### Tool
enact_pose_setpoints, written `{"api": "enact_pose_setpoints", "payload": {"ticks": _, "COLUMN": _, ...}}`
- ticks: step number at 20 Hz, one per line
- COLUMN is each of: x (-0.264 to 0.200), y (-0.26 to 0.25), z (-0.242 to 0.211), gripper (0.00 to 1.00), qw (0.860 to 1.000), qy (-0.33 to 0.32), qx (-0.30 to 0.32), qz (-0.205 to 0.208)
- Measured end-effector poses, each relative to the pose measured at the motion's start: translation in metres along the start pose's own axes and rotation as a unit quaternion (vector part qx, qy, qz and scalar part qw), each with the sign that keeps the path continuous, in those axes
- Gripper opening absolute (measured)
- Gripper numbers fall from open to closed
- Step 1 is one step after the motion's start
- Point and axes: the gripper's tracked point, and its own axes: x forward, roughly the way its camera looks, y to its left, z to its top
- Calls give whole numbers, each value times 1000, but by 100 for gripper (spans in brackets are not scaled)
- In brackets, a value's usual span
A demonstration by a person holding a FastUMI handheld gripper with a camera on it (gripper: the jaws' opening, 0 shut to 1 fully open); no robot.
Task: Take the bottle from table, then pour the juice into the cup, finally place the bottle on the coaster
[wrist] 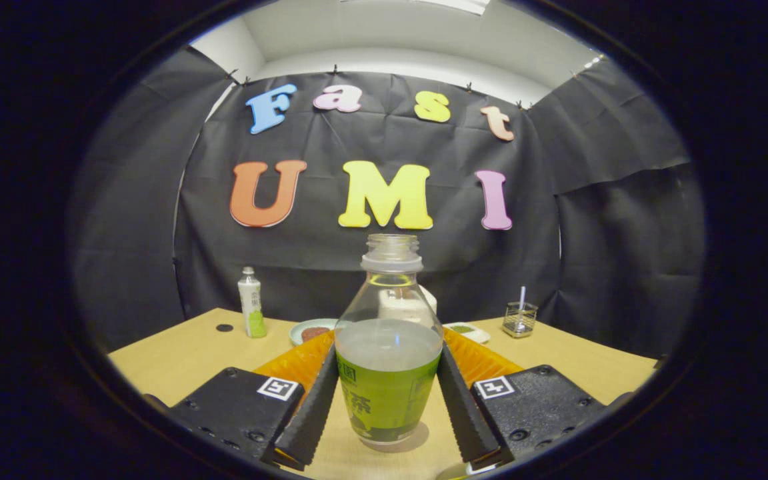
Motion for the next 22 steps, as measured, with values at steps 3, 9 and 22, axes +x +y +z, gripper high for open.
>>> {"api": "enact_pose_setpoints", "payload": {"ticks": 3, "x": 17, "y": 1, "z": -21, "gripper": 82, "qw": 1000, "qy": 8, "qx": 2, "qz": 11}}
{"api": "enact_pose_setpoints", "payload": {"ticks": 9, "x": 39, "y": -10, "z": -53, "gripper": 82, "qw": 1000, "qy": 27, "qx": -4, "qz": 1}}
{"api": "enact_pose_setpoints", "payload": {"ticks": 22, "x": 35, "y": -18, "z": -55, "gripper": 100, "qw": 1000, "qy": 2, "qx": 9, "qz": 13}}
